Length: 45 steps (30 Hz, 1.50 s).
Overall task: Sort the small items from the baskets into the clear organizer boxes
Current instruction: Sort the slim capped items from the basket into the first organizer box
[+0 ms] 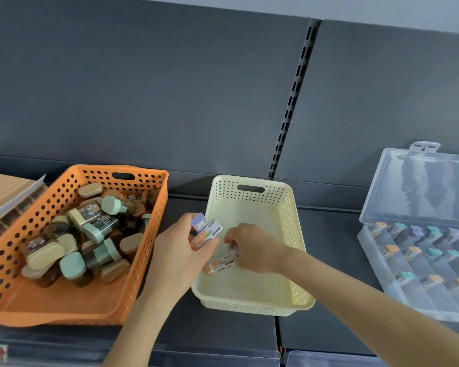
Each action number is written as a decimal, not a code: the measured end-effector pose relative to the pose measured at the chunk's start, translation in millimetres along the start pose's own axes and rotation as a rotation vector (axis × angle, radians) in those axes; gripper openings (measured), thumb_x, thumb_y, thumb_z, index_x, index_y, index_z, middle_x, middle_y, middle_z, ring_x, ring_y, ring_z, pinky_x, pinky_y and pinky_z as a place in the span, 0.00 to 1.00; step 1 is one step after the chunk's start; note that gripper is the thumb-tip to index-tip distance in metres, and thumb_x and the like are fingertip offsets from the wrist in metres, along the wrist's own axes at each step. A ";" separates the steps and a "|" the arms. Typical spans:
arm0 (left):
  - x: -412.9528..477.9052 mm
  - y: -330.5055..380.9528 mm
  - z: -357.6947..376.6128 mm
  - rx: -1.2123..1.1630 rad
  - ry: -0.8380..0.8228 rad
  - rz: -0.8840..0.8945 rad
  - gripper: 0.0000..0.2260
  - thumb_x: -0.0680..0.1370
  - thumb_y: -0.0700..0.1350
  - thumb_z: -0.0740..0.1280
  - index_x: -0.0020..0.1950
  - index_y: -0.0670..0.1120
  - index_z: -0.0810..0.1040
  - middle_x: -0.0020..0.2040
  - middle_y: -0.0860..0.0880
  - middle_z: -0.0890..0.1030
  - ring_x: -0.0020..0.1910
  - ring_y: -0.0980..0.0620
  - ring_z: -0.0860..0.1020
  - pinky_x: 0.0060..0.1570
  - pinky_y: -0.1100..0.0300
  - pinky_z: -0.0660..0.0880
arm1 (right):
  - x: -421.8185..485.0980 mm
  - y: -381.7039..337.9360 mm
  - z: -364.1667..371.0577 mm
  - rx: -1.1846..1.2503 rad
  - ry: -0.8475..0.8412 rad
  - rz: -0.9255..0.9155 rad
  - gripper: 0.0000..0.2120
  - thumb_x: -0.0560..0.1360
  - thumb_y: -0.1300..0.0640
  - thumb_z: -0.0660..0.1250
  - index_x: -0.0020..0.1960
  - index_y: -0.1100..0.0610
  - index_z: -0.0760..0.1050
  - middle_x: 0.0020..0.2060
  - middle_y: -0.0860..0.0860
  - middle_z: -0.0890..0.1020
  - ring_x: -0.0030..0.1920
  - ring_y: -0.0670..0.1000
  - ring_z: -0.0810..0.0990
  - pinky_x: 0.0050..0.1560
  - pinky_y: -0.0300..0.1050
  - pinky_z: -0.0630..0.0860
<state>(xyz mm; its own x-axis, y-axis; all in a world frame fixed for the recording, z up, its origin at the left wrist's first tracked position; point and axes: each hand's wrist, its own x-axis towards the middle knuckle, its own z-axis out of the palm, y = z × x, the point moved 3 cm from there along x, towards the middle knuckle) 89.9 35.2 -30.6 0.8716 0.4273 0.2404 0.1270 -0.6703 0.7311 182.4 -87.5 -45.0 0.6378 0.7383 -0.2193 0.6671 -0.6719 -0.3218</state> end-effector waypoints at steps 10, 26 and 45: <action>-1.1 -3.8 -3.8 -0.086 0.012 -0.007 0.11 0.71 0.47 0.74 0.50 0.50 0.76 0.39 0.56 0.81 0.36 0.61 0.78 0.34 0.75 0.69 | 6.8 -2.0 23.7 -0.069 -0.100 -0.017 0.10 0.74 0.59 0.63 0.55 0.57 0.72 0.49 0.55 0.75 0.46 0.53 0.73 0.47 0.48 0.74; 16.2 48.4 18.5 -0.704 -0.156 -0.128 0.05 0.73 0.43 0.71 0.48 0.47 0.78 0.35 0.50 0.80 0.29 0.56 0.77 0.24 0.65 0.71 | -54.1 33.9 -46.6 1.587 0.355 0.388 0.03 0.74 0.60 0.68 0.47 0.59 0.79 0.36 0.54 0.79 0.37 0.50 0.78 0.34 0.40 0.72; -48.2 195.3 185.4 -1.157 -0.329 -0.539 0.04 0.78 0.42 0.65 0.44 0.45 0.72 0.33 0.50 0.71 0.25 0.58 0.63 0.19 0.69 0.58 | -231.0 217.1 -61.7 1.221 0.666 0.445 0.03 0.75 0.58 0.66 0.46 0.56 0.78 0.35 0.53 0.78 0.35 0.49 0.75 0.35 0.40 0.74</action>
<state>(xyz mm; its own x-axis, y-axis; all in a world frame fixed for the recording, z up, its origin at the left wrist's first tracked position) 160.5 -228.7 -17.7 0.9339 0.1992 -0.2969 0.1599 0.5099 0.8452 203.6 -407.5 -7.4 0.9828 0.0959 -0.1581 -0.1468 -0.1150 -0.9825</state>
